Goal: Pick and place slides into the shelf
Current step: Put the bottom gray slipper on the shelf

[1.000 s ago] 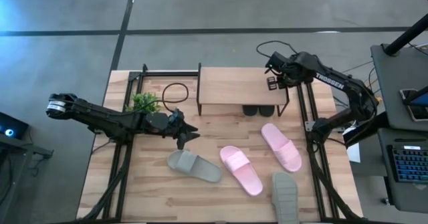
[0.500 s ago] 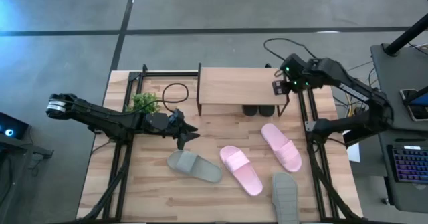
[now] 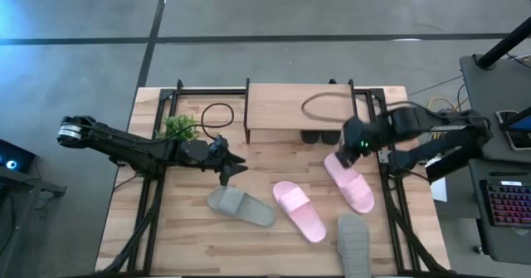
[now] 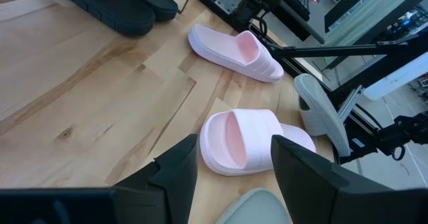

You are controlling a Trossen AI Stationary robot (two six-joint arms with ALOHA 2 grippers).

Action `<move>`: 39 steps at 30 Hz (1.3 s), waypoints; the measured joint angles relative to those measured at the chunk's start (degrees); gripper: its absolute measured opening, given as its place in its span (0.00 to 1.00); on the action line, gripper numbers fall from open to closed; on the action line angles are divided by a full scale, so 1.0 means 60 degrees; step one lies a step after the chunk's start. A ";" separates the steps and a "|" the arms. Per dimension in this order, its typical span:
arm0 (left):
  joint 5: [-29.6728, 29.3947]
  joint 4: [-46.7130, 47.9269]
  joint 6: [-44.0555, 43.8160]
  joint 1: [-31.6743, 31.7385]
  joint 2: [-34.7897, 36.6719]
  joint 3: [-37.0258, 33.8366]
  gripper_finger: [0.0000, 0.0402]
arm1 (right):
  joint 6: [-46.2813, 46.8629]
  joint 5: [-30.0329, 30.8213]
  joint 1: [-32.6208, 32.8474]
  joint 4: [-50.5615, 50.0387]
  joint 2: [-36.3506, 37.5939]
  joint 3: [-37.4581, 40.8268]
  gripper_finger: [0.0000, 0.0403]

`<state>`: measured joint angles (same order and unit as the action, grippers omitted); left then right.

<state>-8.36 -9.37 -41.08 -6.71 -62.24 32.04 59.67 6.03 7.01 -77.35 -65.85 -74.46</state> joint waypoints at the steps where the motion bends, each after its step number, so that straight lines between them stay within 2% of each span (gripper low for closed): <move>1: 0.0000 0.0002 0.0000 0.0000 0.0000 -0.0011 0.43 | 0.0252 0.0055 0.0392 0.0024 -0.0119 0.0000 0.35; 6: 0.0000 0.0004 0.0000 0.0002 0.0000 -0.0016 0.43 | 0.1085 0.0514 0.1982 0.0146 -0.0951 0.0000 0.35; 10: 0.0000 0.0000 0.0000 -0.0001 0.0000 -0.0016 0.43 | 0.1148 0.0538 0.2818 0.0638 -0.1804 0.0000 0.37; 16: 0.0000 0.0004 -0.0014 -0.0001 0.0000 -0.0016 0.43 | 0.1777 -0.0161 0.3226 0.0697 -0.2722 0.0000 0.35; 22: 0.0000 0.0000 -0.0048 -0.0001 0.0000 -0.0016 0.43 | 0.2707 -0.0505 0.3734 0.0653 -0.2839 0.0004 0.33; 29: 0.0004 0.0001 -0.0073 0.0000 0.0000 -0.0016 0.43 | 0.4783 -0.0584 0.4851 0.0235 -0.2811 0.0004 0.34; 39: 0.0004 0.0001 -0.0047 -0.0001 0.0000 -0.0016 0.43 | 0.8598 -0.0792 0.7202 0.0182 -0.2807 0.0159 0.34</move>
<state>-8.34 -9.36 -41.36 -6.72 -62.24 31.94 111.25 1.28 50.23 -76.26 -82.70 -73.50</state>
